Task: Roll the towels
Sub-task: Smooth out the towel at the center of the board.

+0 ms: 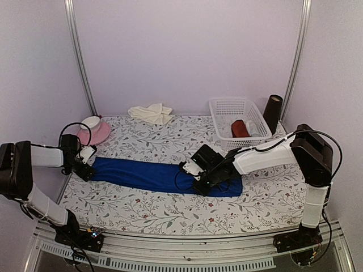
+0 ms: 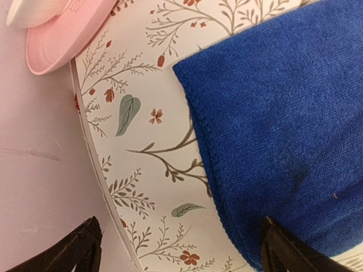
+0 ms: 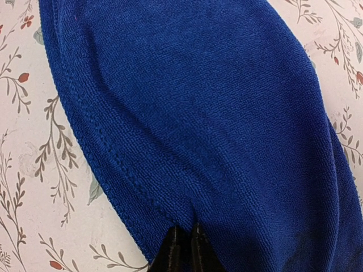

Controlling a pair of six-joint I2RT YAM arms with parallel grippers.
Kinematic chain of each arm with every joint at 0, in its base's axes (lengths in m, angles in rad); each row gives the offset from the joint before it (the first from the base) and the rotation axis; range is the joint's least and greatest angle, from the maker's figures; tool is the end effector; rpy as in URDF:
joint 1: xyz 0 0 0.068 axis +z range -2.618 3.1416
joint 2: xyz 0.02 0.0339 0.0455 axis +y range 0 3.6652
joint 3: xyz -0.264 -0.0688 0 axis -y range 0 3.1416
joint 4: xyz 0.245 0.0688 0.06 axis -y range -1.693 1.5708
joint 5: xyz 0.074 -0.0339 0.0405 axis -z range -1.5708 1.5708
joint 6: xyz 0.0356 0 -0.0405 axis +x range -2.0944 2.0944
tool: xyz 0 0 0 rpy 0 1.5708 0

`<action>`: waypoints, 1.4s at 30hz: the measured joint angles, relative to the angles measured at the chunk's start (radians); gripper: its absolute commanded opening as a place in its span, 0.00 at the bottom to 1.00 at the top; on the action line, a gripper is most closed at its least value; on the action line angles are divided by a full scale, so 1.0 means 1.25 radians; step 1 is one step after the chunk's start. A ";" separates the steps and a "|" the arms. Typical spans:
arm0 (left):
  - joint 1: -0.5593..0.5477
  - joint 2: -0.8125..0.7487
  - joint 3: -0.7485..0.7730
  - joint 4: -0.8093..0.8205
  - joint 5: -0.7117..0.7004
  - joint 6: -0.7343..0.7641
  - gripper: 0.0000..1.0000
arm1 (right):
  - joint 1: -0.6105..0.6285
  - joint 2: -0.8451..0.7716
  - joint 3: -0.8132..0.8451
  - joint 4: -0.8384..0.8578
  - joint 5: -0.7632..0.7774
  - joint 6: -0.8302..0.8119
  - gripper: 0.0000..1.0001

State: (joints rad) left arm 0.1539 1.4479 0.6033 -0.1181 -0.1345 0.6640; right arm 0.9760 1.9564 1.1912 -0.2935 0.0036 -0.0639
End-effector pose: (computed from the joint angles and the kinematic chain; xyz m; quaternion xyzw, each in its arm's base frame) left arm 0.2538 0.0442 0.1425 0.2207 0.9263 0.1776 0.2486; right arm 0.2193 0.3240 0.1361 -0.4802 0.8398 0.1100 0.2281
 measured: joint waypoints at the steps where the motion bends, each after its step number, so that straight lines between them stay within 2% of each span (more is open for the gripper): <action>1: 0.000 0.000 0.000 0.000 0.000 0.000 0.97 | 0.000 0.000 0.000 0.000 -0.002 0.000 0.09; 23: 0.003 0.002 0.000 0.003 -0.013 -0.001 0.97 | 0.000 -0.004 0.000 0.002 -0.004 0.003 0.14; 42: 0.003 0.023 0.000 0.056 -0.059 -0.002 0.97 | 0.000 -0.004 0.026 0.015 -0.012 0.002 0.16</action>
State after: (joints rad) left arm 0.1574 1.4769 0.6037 -0.0479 -0.2077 0.6613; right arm 0.9760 1.9514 1.2236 -0.2745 -0.0113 -0.0608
